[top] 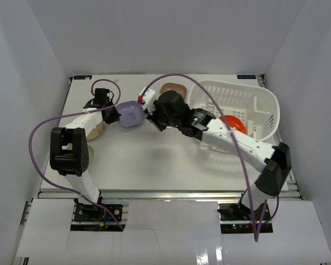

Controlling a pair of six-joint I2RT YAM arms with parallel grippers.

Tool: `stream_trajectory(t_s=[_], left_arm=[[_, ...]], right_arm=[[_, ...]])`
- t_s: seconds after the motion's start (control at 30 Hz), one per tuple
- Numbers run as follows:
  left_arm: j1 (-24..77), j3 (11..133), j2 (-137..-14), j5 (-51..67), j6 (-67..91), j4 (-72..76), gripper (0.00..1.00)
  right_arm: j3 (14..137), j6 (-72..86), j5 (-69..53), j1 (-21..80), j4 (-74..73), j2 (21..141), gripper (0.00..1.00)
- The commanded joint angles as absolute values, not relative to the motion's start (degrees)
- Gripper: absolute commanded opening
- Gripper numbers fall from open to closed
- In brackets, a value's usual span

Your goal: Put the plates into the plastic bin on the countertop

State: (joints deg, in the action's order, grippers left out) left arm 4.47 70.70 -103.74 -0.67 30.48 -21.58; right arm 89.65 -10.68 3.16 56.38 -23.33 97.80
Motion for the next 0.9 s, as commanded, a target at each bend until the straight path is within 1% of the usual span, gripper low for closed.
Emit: stream_trajectory(t_s=[0.0,0.1,0.13,0.17,0.23,0.27,0.37,0.4,0.43,0.53,0.57,0.6,0.63,0.67,0.7,0.73,0.8,0.83,0.87], left_arm=[[4.5,69.4,-95.5,-0.1,31.0,-21.1,0.0],[4.5,68.4,-90.6,3.1,32.1,-20.7,0.0],[4.5,67.9,-89.4,4.0,32.3,-20.5,0.0],[4.5,67.7,-87.0,5.1,32.7,-20.2,0.0],[4.9,67.8,-84.7,8.1,33.8,-19.9,0.0],[6.2,68.1,-82.8,8.5,33.8,-20.0,0.0],[9.2,69.9,-80.5,8.4,33.8,-20.0,0.0],[11.8,70.6,-79.7,8.1,34.1,-20.0,0.0],[13.3,72.1,-79.5,7.2,34.2,-20.1,0.0],[19.5,74.8,-80.0,4.8,34.5,-20.2,0.0],[20.7,76.2,-80.2,4.7,34.7,-20.2,0.0],[22.7,76.9,-80.5,4.1,34.9,-20.3,0.0],[23.7,77.6,-80.9,3.7,35.0,-20.3,0.0],[24.5,78.9,-81.3,3.2,35.1,-20.2,0.0],[26.0,79.4,-81.6,3.0,35.2,-20.2,0.0],[26.6,80.0,-81.8,2.9,35.3,-20.1,0.0],[29.3,82.0,-82.8,2.0,35.5,-20.2,0.0],[30.1,82.8,-83.3,1.8,35.3,-20.3,0.0],[31.1,83.7,-84.5,1.3,35.3,-20.2,0.0]], right_arm=[[90.7,-10.5,10.3,54.8,-17.6,86.3,0.08],[90.1,-13.4,19.0,52.7,-17.4,82.9,0.08],[89.4,-13.3,20.2,50.8,-17.6,82.4,0.08],[86.8,-12.1,20.7,45.9,-17.6,81.3,0.08],[83.1,-9.3,19.6,40.4,-17.4,80.2,0.08],[79.1,-6.2,18.9,34.7,-17.3,79.3,0.08],[73.3,-2.4,17.8,26.5,-16.0,78.3,0.08],[69.7,-0.6,17.1,25.2,-15.5,78.0,0.08],[68.4,-0.4,15.6,22.7,-15.4,78.0,0.08],[63.8,4.3,13.7,19.9,-14.1,78.1,0.08],[63.0,5.0,13.4,18.6,-14.1,78.0,0.1],[61.5,5.8,13.2,17.8,-14.1,78.0,0.14],[60.8,7.6,11.1,16.4,-14.1,77.8,0.29],[60.1,8.5,9.4,15.7,-14.0,77.2,0.38],[59.5,9.4,8.2,15.1,-13.5,76.7,0.6],[58.6,10.3,7.3,14.6,-13.4,76.1,0.68],[58.6,12.1,6.6,13.1,-13.4,73.1,0.79],[59.4,12.7,5.7,12.1,-13.5,71.7,0.86],[60.0,13.6,5.3,11.5,-13.6,68.6,0.87]])
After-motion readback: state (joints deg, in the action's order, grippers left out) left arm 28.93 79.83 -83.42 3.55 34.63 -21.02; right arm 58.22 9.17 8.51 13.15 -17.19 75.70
